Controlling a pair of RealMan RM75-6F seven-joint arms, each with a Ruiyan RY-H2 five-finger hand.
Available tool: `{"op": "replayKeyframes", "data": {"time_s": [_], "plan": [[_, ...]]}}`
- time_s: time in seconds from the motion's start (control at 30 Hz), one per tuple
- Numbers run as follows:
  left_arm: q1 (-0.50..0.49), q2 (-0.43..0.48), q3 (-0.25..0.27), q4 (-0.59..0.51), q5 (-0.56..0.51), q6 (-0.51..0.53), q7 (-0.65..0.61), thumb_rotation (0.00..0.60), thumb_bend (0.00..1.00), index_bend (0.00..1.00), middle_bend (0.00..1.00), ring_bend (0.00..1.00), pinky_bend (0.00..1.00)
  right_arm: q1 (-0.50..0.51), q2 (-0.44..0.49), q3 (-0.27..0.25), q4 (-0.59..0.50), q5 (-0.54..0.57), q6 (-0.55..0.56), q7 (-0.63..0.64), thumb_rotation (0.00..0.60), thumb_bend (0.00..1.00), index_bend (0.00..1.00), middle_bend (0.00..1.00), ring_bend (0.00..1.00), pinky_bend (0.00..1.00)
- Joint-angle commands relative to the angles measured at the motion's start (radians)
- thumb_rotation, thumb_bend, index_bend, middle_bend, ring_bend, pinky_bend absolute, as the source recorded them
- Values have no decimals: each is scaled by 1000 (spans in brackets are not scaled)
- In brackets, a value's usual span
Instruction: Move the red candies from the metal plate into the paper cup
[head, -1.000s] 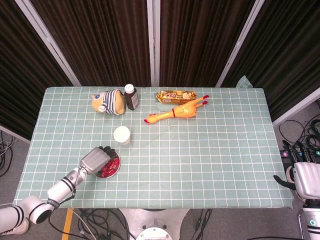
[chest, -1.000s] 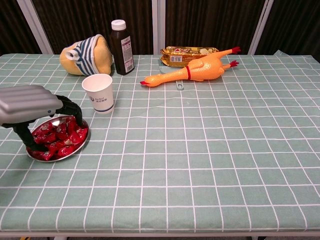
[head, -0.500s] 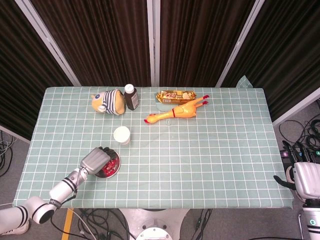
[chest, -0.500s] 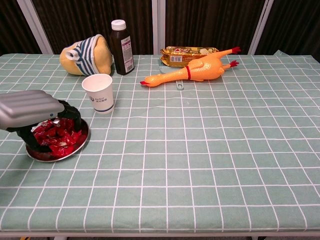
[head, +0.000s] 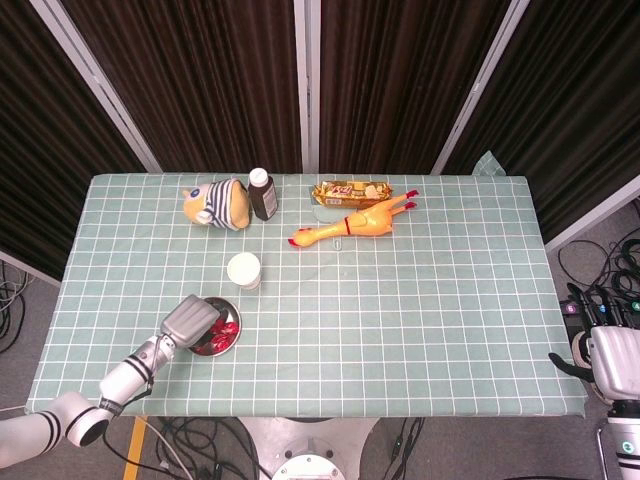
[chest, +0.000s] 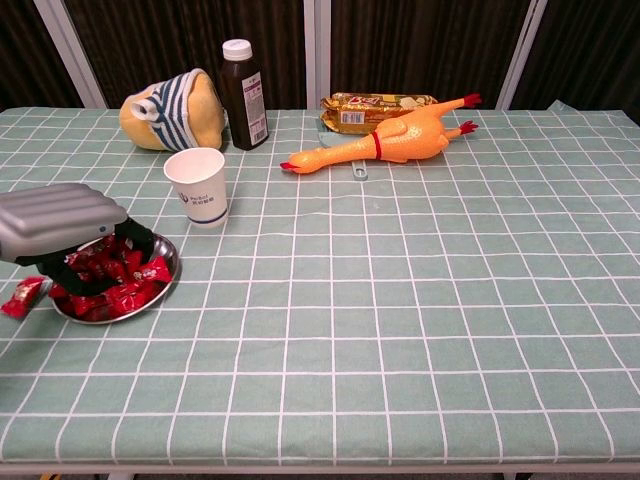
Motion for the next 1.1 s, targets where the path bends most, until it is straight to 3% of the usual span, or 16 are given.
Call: {"op": "replayKeyframes", "data": {"time_s": [0.03,0.5,0.8,1.1], "plan": [[0,-8,7,19,10,13,-28,600,417,579,618,572,807,-1,1,-1,0,-1,1,2,600,16,61,219,44,137],[4,-1,6,40,27,79,-135,600,509,667,726,702,920,-7,5,-5,2,-11,10,17,600,14,61,221,44,138],[-31,93,-63,-91,9,115,-178,600,509,667,729,703,922,-4,9,-1,8,-14,10,28,600,14,61,221,44,138],[-132,118,-161,-150,-45,39,-212,600,509,667,729,703,922,-7,18,3,10,-12,16,35,600,14,61,221,44,138]]}}
